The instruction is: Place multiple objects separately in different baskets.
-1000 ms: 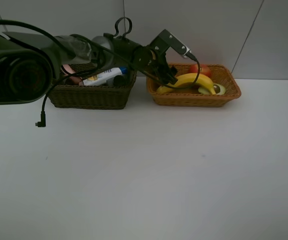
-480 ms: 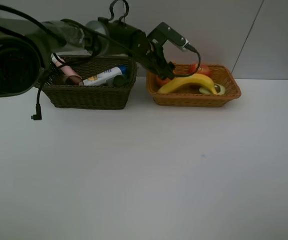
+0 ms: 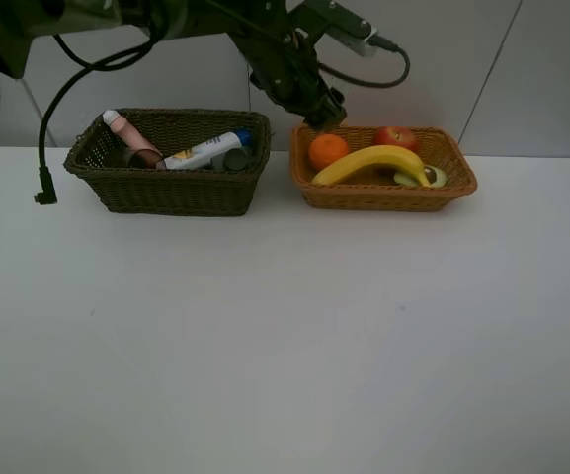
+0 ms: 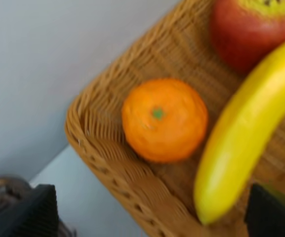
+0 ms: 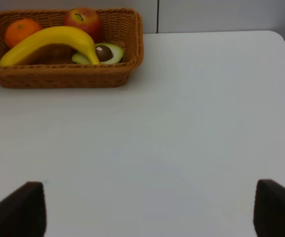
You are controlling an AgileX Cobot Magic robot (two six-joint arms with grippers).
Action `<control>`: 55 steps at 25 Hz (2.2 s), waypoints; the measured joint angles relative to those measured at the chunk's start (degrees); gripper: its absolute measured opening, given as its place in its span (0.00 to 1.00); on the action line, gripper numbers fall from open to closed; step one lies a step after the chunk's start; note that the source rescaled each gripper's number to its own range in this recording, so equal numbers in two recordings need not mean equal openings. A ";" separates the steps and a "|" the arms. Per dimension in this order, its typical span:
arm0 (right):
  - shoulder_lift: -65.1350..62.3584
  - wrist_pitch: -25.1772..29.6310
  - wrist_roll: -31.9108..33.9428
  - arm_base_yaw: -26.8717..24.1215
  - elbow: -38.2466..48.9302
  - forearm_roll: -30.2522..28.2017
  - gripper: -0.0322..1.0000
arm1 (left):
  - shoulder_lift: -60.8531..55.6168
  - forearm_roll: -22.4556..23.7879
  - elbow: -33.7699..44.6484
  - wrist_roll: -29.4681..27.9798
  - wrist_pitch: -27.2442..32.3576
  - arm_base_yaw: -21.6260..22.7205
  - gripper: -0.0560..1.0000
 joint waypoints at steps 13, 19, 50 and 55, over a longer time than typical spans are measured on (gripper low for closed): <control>0.00 0.00 0.00 0.00 0.00 0.00 0.82 | -17.59 -1.82 14.24 -3.95 18.88 -0.13 1.00; 0.00 0.00 0.00 0.00 0.00 0.00 0.82 | -30.97 -2.65 32.66 -5.60 16.33 0.00 1.00; 0.00 0.00 0.00 0.00 0.00 0.00 0.82 | -92.28 -3.11 88.69 -7.80 21.75 0.00 1.00; 0.00 0.00 0.00 0.00 0.00 0.00 0.82 | -99.66 -2.33 91.89 -6.53 22.78 0.00 1.00</control>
